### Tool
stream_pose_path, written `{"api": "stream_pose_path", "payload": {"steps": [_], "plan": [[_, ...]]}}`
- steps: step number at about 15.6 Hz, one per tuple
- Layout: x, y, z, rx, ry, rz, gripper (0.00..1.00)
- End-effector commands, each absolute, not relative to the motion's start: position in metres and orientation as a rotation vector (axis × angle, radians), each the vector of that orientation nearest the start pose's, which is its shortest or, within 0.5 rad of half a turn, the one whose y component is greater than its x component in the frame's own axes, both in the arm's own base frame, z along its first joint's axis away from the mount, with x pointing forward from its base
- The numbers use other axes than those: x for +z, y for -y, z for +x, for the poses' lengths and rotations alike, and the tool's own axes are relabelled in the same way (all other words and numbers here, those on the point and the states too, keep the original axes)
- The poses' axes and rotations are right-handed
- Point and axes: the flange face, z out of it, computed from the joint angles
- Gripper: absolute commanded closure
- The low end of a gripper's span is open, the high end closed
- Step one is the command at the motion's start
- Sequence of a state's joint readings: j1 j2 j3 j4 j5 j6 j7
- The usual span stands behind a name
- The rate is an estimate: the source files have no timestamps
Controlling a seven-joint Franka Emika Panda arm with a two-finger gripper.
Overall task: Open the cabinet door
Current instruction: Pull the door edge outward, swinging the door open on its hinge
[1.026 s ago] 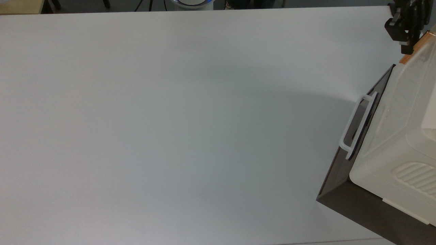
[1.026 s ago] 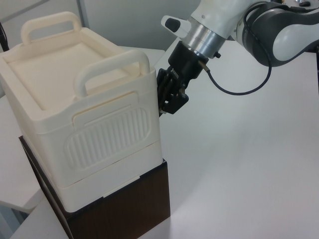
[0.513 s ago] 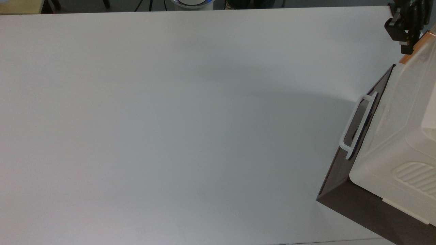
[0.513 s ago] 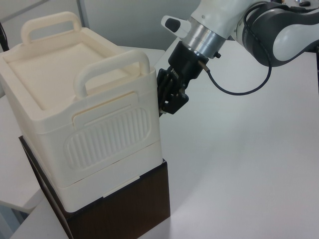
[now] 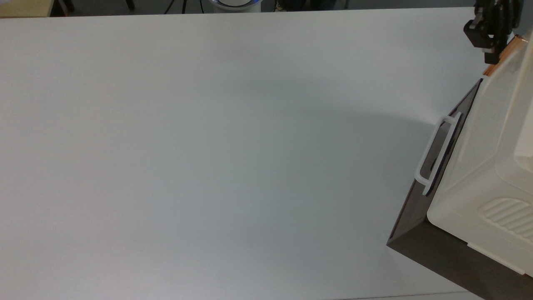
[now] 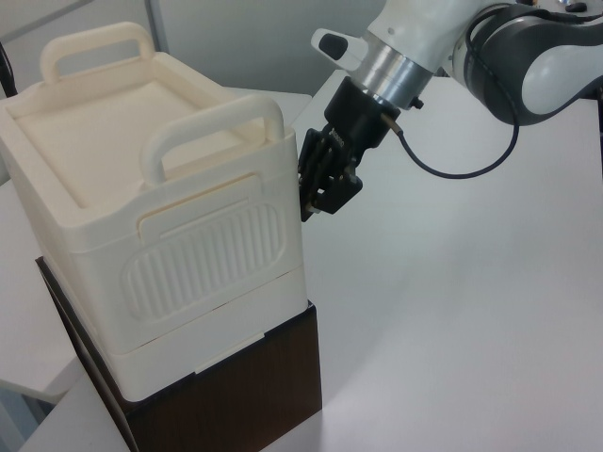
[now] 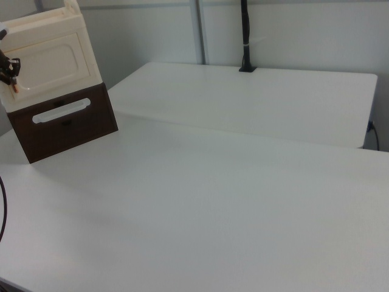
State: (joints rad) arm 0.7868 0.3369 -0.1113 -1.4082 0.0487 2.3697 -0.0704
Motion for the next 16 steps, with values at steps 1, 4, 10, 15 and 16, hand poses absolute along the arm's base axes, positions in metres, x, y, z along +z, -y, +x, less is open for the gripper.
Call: {"api": "stream_pose_path", "payload": {"steps": [1, 4, 10, 15, 16], "plan": [[0.583, -0.435, 0.524, -0.833, 1.002, -2.636, 1.0], [0.591, -0.422, 0.517, -0.802, 1.004, -2.653, 1.0], [0.602, -0.372, 0.512, -0.604, 0.951, -2.77, 0.93], [0.585, -0.328, 0.531, -0.439, 0.869, -2.873, 0.79], [0.583, -0.318, 0.537, -0.43, 0.84, -2.888, 0.65]]}}
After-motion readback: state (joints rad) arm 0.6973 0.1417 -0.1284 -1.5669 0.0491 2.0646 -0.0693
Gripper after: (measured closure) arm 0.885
